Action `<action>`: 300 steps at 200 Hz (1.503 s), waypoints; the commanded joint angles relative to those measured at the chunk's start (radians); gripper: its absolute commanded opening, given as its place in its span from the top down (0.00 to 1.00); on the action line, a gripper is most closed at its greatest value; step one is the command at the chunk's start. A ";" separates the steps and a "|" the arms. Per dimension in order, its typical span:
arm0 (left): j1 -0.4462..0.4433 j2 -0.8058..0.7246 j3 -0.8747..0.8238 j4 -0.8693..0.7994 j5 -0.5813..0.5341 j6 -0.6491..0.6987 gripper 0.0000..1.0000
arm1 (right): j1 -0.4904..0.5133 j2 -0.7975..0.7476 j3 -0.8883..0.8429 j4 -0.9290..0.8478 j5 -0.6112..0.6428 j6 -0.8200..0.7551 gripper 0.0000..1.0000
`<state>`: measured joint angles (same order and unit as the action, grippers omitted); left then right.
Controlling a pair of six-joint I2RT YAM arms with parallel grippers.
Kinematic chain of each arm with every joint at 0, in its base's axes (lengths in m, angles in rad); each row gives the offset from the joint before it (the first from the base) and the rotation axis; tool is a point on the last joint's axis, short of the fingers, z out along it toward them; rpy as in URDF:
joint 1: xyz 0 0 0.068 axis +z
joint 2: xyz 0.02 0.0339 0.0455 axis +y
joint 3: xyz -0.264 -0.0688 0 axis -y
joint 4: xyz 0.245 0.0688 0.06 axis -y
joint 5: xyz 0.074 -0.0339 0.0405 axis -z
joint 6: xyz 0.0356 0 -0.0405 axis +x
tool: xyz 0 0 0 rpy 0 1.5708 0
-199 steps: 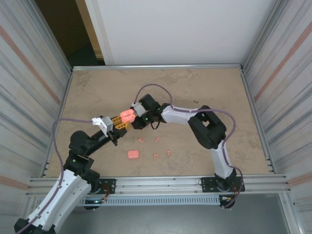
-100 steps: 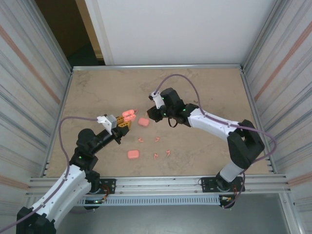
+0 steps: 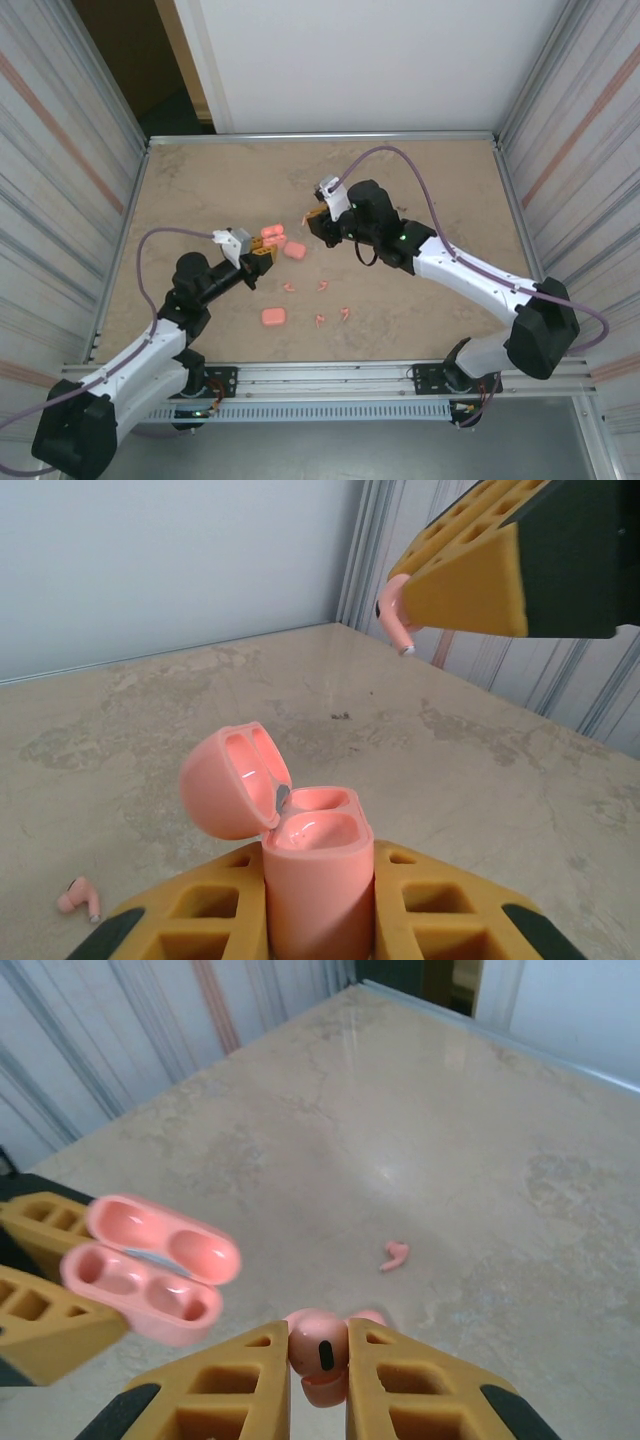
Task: Insert wireless bluetooth earbuds into charging case
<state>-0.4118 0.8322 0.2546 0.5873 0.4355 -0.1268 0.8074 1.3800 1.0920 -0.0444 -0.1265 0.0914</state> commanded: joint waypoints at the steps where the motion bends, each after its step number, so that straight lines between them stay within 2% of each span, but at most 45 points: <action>1: -0.002 0.019 0.009 0.100 0.044 -0.011 1.00 | 0.027 -0.039 -0.012 0.060 0.025 -0.049 0.82; 120: -0.016 0.050 0.016 0.180 0.106 -0.017 1.00 | 0.123 0.016 0.006 0.173 0.008 -0.091 0.82; 300: -0.018 0.047 0.029 0.169 0.109 -0.010 1.00 | 0.141 0.088 0.029 0.142 -0.041 -0.094 0.82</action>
<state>-0.4213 0.8810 0.2550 0.7155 0.5312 -0.1364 0.9386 1.4597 1.0920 0.1036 -0.1387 0.0143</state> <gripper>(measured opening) 0.235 0.186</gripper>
